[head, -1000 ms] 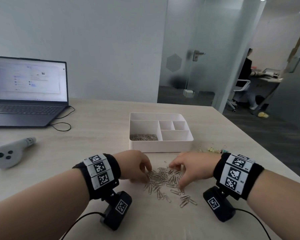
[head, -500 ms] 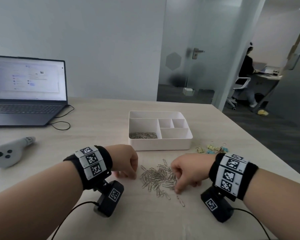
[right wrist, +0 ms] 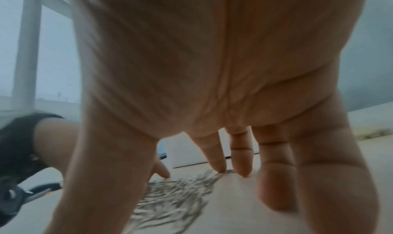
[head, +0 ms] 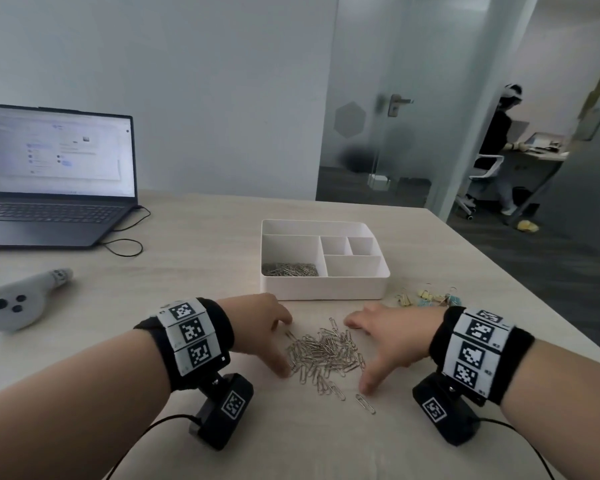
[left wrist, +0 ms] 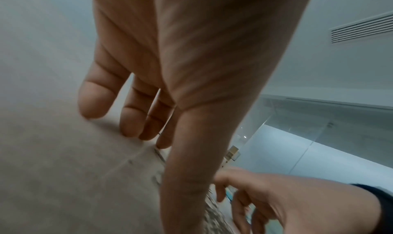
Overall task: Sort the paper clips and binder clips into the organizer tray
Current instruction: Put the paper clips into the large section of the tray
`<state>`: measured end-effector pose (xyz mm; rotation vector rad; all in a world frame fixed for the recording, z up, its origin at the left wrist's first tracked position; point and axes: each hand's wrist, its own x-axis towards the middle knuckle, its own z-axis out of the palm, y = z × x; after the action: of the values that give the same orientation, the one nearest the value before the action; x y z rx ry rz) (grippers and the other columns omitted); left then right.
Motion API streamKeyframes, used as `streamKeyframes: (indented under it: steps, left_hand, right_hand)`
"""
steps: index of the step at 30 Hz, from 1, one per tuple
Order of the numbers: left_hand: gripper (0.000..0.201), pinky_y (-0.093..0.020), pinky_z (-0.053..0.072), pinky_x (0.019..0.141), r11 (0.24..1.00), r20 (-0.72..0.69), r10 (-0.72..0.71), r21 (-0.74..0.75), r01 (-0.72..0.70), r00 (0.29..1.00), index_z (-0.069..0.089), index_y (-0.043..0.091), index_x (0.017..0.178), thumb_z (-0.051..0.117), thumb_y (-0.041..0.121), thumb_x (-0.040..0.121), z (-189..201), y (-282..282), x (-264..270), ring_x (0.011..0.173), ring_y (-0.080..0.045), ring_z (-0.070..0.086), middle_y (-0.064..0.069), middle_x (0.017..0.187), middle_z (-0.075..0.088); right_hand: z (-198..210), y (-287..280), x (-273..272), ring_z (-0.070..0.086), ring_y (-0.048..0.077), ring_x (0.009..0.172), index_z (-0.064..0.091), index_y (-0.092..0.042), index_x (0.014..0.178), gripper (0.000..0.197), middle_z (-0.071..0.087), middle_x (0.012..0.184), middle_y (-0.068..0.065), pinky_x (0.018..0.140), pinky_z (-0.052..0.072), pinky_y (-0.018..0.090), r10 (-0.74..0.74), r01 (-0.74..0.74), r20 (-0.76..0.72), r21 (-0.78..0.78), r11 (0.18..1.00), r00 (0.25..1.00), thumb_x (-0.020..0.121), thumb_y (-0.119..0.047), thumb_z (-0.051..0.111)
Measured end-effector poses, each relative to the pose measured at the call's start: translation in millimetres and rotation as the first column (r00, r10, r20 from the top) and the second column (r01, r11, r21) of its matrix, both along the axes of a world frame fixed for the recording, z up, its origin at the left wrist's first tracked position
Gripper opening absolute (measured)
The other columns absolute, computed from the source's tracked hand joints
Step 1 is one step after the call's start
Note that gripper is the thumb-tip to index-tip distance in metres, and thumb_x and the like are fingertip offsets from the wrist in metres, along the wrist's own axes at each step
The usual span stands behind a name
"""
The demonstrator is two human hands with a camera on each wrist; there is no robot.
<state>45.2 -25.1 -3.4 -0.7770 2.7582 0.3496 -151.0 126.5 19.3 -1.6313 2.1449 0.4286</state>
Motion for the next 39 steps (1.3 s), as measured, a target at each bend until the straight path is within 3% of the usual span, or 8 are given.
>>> streamKeyframes:
  steps: [3, 8, 12, 17, 22, 27, 31, 39]
  left_hand:
    - [0.078, -0.035, 0.052, 0.092, 0.999, -0.055, -0.048, 0.003, 0.049, 0.997, 0.060, 0.027, 0.129, 0.079, 0.063, 0.062, -5.8, 10.3, -14.1, 0.101, -0.016, 0.058, 0.009, 0.108, 0.056]
    - [0.049, -0.025, 0.050, 0.076, 0.998, -0.140, -0.059, 0.014, 0.062, 0.988, 0.069, 0.026, 0.118, 0.078, 0.046, 0.074, -3.1, 16.9, -25.7, 0.086, -0.014, 0.062, 0.008, 0.097, 0.070]
    - [0.074, -0.027, 0.049, 0.082, 1.000, -0.147, 0.013, 0.021, -0.010, 0.989, 0.057, 0.028, 0.133, 0.075, 0.062, 0.069, -1.3, 13.6, -19.3, 0.089, -0.011, 0.058, 0.011, 0.107, 0.063]
    - [0.105, -0.040, 0.051, 0.096, 1.000, 0.027, 0.006, -0.019, -0.005, 1.000, 0.048, 0.029, 0.132, 0.070, 0.084, 0.044, -0.8, 21.0, -17.0, 0.106, -0.020, 0.057, 0.004, 0.122, 0.044]
    - [0.075, -0.035, 0.055, 0.086, 0.999, -0.051, 0.006, -0.037, -0.008, 0.999, 0.062, 0.031, 0.116, 0.079, 0.069, 0.054, -1.7, 35.9, -31.6, 0.093, -0.020, 0.063, 0.001, 0.111, 0.054]
    - [0.050, -0.026, 0.045, 0.072, 0.999, -0.137, 0.021, -0.031, -0.026, 0.990, 0.066, 0.027, 0.114, 0.079, 0.049, 0.072, -4.0, 26.8, -37.7, 0.088, -0.016, 0.059, 0.004, 0.104, 0.068]
    - [0.033, -0.024, 0.046, 0.063, 0.997, -0.192, 0.076, 0.034, -0.070, 0.978, 0.072, 0.029, 0.102, 0.077, 0.040, 0.072, -6.2, 20.2, -39.5, 0.075, -0.015, 0.061, 0.006, 0.087, 0.068]
    - [0.016, -0.029, 0.059, 0.065, 0.974, -0.284, 0.171, 0.194, -0.119, 0.943, 0.076, 0.017, 0.088, 0.073, 0.025, 0.075, -9.1, 7.8, -41.9, 0.060, -0.016, 0.065, -0.005, 0.083, 0.076]
  right_hand:
    - [-7.5, -2.9, 12.3, 0.061, 0.021, 0.112, 0.023, -0.036, 0.152, 0.126, 0.036, 0.136, -0.007, 0.097, 0.054, 0.040, 0.095, -0.095, 0.004, -0.015, 0.995, 0.995, 0.047, -0.075, 0.082]
    - [-12.1, -16.5, 24.7, 0.061, 0.018, 0.106, 0.043, -0.035, 0.143, 0.099, 0.048, 0.126, -0.005, 0.092, 0.056, 0.039, 0.120, -0.107, 0.089, -0.140, 0.984, 0.989, 0.058, -0.062, 0.087]
    - [-4.5, -17.5, 14.6, 0.072, 0.025, 0.084, 0.034, -0.035, 0.151, 0.105, 0.044, 0.128, -0.005, 0.069, 0.063, 0.036, 0.035, -0.003, 0.182, -0.173, 0.985, 0.983, 0.063, -0.061, 0.086]
    - [-7.9, -15.6, 7.7, 0.067, 0.023, 0.099, 0.017, -0.039, 0.155, 0.133, 0.031, 0.140, -0.004, 0.082, 0.061, 0.041, 0.039, -0.038, 0.014, -0.091, 0.995, 0.999, 0.044, -0.082, 0.077]
    - [-12.8, -26.3, 23.4, 0.061, 0.016, 0.089, 0.055, -0.027, 0.126, 0.078, 0.050, 0.116, -0.002, 0.075, 0.059, 0.033, 0.102, -0.082, 0.093, -0.206, 0.975, 0.990, 0.061, -0.058, 0.087]
    - [-15.3, -30.6, 21.5, 0.055, 0.011, 0.074, 0.063, -0.022, 0.118, 0.048, 0.063, 0.107, -0.002, 0.050, 0.036, 0.016, 0.101, -0.052, 0.143, -0.307, 0.950, 0.985, 0.077, -0.041, 0.081]
    - [-20.3, -34.8, 19.8, 0.057, 0.006, 0.055, 0.063, -0.025, 0.097, 0.018, 0.066, 0.089, -0.003, 0.049, 0.048, 0.020, 0.046, 0.037, 0.235, -0.337, 0.941, 0.971, 0.083, -0.030, 0.075]
    - [-22.6, -45.3, 16.6, 0.062, 0.016, 0.060, 0.068, -0.024, 0.099, 0.019, 0.071, 0.087, 0.004, 0.055, 0.054, 0.029, -0.005, 0.121, 0.332, -0.331, 0.936, 0.943, 0.082, -0.017, 0.066]
